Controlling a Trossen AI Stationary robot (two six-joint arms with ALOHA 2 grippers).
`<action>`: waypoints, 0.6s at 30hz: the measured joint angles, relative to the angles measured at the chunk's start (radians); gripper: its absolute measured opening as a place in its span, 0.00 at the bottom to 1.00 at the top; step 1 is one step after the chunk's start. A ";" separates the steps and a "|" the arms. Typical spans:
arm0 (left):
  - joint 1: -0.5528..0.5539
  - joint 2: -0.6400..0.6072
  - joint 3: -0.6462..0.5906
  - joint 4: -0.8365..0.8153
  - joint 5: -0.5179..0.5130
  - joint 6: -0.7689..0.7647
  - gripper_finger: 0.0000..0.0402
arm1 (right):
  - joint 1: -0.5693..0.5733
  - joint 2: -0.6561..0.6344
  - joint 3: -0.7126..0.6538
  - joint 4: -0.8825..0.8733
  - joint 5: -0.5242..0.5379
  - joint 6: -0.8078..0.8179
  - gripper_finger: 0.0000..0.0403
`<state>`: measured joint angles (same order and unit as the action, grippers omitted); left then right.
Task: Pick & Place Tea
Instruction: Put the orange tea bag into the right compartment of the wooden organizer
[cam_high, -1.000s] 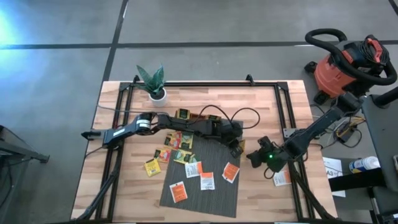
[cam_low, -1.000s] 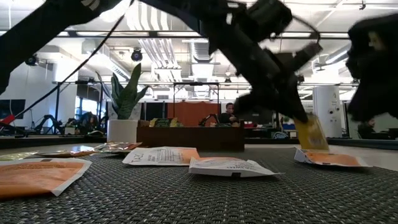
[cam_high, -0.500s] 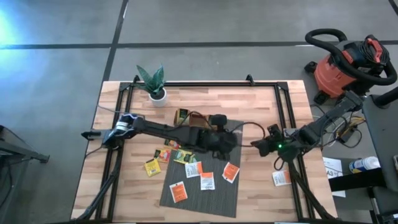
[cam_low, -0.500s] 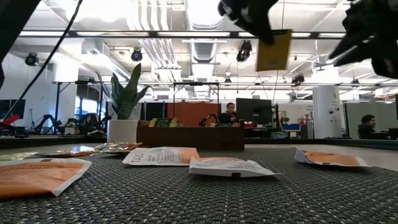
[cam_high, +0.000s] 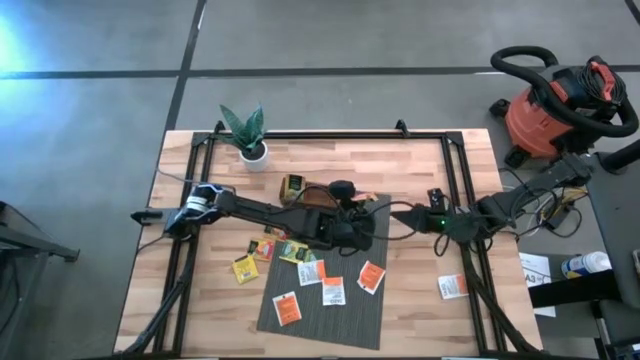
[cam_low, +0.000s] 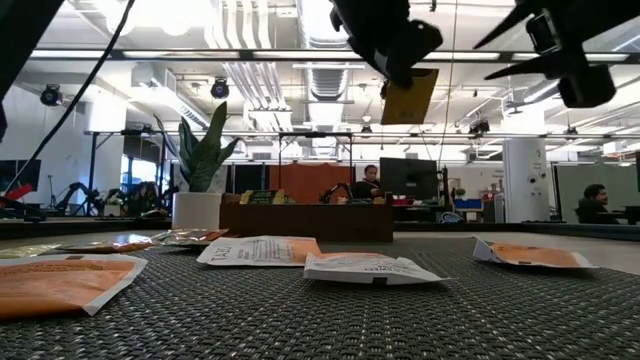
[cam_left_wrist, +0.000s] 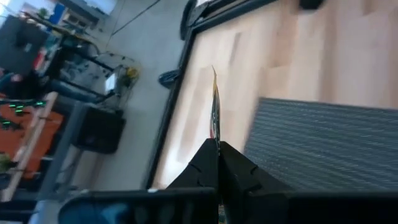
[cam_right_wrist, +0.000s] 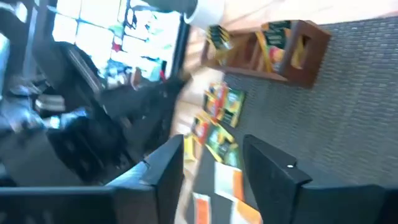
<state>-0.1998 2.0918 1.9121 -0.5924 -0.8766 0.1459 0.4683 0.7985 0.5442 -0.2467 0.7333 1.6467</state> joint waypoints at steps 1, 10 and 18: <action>-0.005 0.000 0.000 0.002 0.013 -0.010 0.00 | -0.011 0.009 0.001 0.020 -0.004 0.002 0.43; -0.010 -0.004 0.000 -0.046 0.172 -0.158 0.00 | -0.064 0.048 0.007 0.042 -0.057 -0.163 0.49; 0.048 -0.109 -0.002 -0.225 0.404 -0.523 0.00 | -0.063 0.083 0.080 0.033 -0.234 -0.651 0.42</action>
<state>-0.1523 1.9828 1.9102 -0.8169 -0.4730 -0.3770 0.4054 0.8812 0.6244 -0.2132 0.4992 0.9957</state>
